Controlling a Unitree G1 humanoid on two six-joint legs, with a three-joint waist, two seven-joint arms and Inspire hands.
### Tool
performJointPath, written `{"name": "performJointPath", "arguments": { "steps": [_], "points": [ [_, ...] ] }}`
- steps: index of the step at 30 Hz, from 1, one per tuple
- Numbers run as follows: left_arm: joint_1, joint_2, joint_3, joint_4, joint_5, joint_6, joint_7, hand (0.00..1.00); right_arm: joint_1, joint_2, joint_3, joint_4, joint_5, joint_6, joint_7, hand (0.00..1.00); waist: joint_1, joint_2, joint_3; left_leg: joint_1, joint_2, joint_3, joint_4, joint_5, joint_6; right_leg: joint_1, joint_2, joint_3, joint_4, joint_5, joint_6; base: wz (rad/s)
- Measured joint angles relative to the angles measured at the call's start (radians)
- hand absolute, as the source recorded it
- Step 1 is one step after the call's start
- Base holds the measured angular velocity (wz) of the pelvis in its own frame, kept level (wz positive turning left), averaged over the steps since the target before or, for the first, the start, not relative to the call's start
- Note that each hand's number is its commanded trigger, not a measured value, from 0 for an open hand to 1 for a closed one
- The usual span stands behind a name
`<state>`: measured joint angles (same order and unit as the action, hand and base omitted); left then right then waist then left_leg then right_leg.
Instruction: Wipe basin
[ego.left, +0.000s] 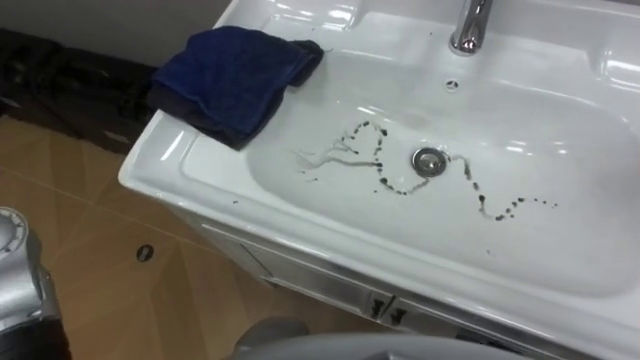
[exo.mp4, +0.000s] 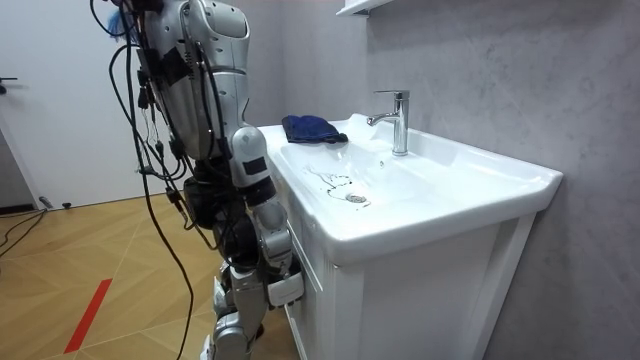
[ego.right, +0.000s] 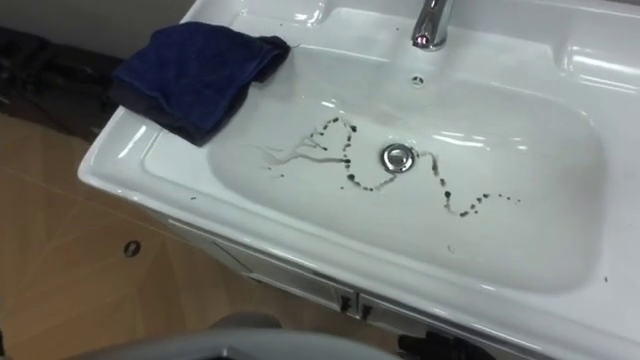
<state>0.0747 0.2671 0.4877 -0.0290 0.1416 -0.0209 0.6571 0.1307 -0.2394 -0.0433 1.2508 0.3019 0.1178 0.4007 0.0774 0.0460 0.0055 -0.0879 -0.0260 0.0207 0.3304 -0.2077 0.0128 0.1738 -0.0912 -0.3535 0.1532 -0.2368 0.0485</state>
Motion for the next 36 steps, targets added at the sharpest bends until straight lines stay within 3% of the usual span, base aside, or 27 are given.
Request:
{"name": "performJointPath", "arguments": {
  "steps": [4, 11, 16, 19, 24, 29, 36],
  "points": [
    [0.0, -0.001, -0.07, -0.096, 0.15, -0.001, -0.029, 0.0, -0.002, 0.0, -0.001, 0.001, -0.001, -0.008, 0.015, 0.0, -0.02, -0.003, 0.0007, 0.0, 0.0, 0.003, 0.0, 0.0, 0.0, -0.001, 0.0, 0.004, -0.001, 0.0, 0.0, 0.0],
    [0.0, -0.001, -0.125, -0.147, 0.175, -0.006, -0.062, 0.0, -0.014, 0.001, 0.0, 0.009, 0.003, -0.008, 0.018, 0.0, -0.049, -0.006, 0.0001, 0.015, 0.001, 0.012, -0.009, 0.001, -0.001, 0.002, -0.001, 0.017, 0.0, 0.0, 0.0, -0.05],
    [0.0, -0.007, -0.213, -0.096, 0.174, -0.005, -0.113, 0.0, -0.022, 0.003, 0.001, 0.026, 0.003, -0.008, 0.017, 0.0, -0.057, -0.016, 0.0002, 0.05, -0.002, 0.037, -0.042, 0.008, 0.002, 0.012, -0.01, 0.036, 0.0, 0.002, 0.003, -0.13],
    [0.0, -0.026, -0.231, -0.055, 0.175, 0.0, -0.15, 0.0, -0.035, 0.003, -0.001, 0.037, 0.003, -0.008, 0.018, 0.0, -0.07, -0.021, 0.0027, 0.058, -0.001, 0.046, -0.044, 0.008, 0.003, 0.016, -0.011, 0.042, 0.0, 0.003, 0.004, -0.07],
    [0.0, -0.029, -0.259, -0.008, 0.174, 0.003, -0.199, 0.0, -0.034, 0.003, -0.001, 0.036, 0.003, -0.017, 0.017, 0.0, -0.076, -0.017, -0.0006, 0.062, 0.004, 0.058, -0.045, 0.007, 0.003, 0.015, -0.011, 0.052, 0.0, 0.004, 0.004, -0.06],
    [0.0, -0.052, -0.265, 0.037, 0.174, 0.007, -0.232, 0.0, -0.033, 0.004, 0.0, 0.033, 0.01, -0.018, 0.018, 0.0, -0.084, -0.015, -0.0045, 0.064, 0.004, 0.059, -0.044, 0.007, 0.003, 0.016, -0.011, 0.052, 0.001, 0.005, 0.005, -0.01],
    [0.015, -0.056, -0.348, 0.042, 0.18, 0.017, -0.284, 0.0, -0.033, 0.005, 0.0, 0.03, 0.007, -0.023, 0.018, 0.0, -0.096, -0.021, -0.0072, 0.063, 0.004, 0.059, -0.048, 0.008, 0.004, 0.016, -0.01, 0.061, 0.001, 0.006, 0.006, 0.0]
  ]
}}
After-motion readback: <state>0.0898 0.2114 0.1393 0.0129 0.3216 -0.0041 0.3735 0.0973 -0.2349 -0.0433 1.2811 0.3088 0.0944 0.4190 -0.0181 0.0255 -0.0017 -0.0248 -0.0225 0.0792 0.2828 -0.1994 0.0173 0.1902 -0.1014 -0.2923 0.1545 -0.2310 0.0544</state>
